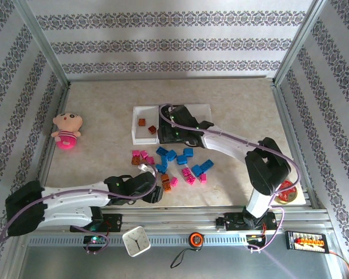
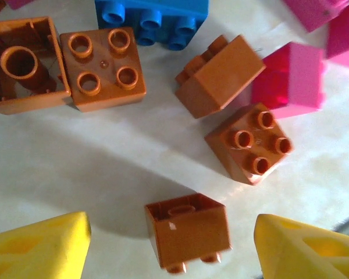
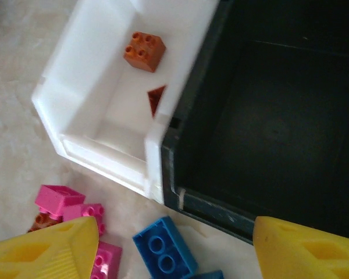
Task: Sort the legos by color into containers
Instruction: Pick up the lego from the middle-left of the table.
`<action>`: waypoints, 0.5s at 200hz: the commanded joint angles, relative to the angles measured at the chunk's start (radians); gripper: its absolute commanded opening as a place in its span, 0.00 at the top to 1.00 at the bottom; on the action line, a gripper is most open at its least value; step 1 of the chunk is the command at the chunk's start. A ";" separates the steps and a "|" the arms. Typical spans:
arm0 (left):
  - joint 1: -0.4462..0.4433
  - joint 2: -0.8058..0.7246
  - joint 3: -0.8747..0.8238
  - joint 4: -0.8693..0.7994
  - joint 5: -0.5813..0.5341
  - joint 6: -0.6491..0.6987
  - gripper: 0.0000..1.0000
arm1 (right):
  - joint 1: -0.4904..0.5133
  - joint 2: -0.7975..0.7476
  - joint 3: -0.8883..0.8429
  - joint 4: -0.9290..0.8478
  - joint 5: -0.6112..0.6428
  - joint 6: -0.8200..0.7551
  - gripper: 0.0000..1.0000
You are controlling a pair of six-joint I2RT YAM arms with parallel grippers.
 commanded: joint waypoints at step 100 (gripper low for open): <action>-0.081 0.123 0.048 -0.036 -0.075 -0.088 0.51 | -0.065 -0.213 -0.210 0.076 0.021 0.026 0.29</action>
